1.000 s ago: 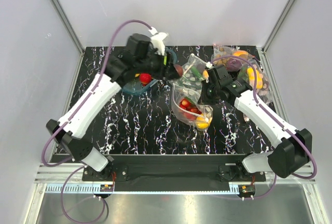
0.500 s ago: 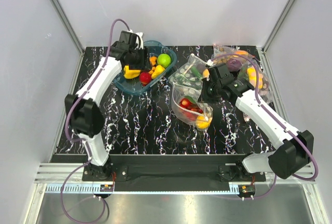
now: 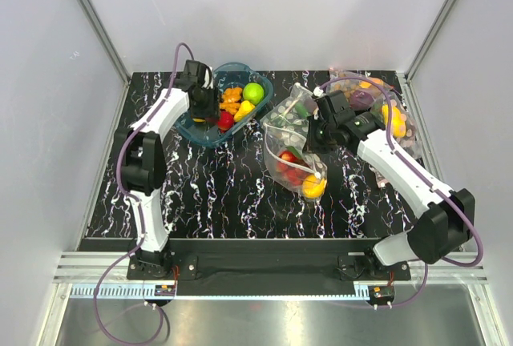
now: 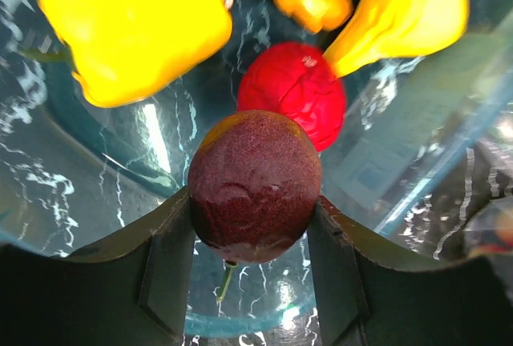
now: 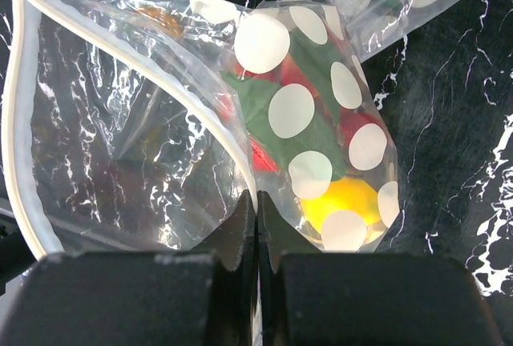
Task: Open the zip-top bag and remove the fake food
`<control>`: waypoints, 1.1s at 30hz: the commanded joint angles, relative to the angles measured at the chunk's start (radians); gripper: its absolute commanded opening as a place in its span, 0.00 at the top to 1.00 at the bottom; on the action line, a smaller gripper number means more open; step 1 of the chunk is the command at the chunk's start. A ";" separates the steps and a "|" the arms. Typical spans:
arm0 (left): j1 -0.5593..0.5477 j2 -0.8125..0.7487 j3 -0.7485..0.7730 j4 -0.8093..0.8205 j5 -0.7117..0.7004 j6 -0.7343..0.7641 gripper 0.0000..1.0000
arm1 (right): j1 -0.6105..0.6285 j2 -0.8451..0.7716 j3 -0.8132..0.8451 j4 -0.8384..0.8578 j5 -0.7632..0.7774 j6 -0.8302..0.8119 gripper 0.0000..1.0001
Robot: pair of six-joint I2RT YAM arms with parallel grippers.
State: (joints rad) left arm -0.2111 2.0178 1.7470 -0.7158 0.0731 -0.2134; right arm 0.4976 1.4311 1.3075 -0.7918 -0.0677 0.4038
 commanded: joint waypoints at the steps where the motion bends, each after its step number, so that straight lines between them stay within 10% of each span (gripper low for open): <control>1: -0.002 -0.004 -0.024 0.019 -0.045 0.006 0.58 | 0.009 0.008 0.052 0.005 0.025 -0.023 1.00; 5: -0.002 -0.020 -0.050 0.016 -0.045 0.009 0.25 | 0.009 0.019 0.056 0.003 0.012 -0.025 1.00; 9: -0.004 -0.062 -0.057 0.018 -0.061 0.016 0.13 | 0.009 0.012 0.053 0.005 0.006 -0.022 1.00; 20: -0.023 -0.237 -0.096 0.013 -0.030 0.012 0.14 | 0.012 -0.017 0.030 0.017 -0.006 -0.008 1.00; 33: -0.413 -0.441 -0.043 0.073 0.071 -0.073 0.18 | 0.010 -0.054 0.003 0.002 0.020 0.010 1.00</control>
State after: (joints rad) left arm -0.5510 1.6386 1.6665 -0.7166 0.0650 -0.2340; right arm 0.4976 1.4139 1.3140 -0.7914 -0.0685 0.4042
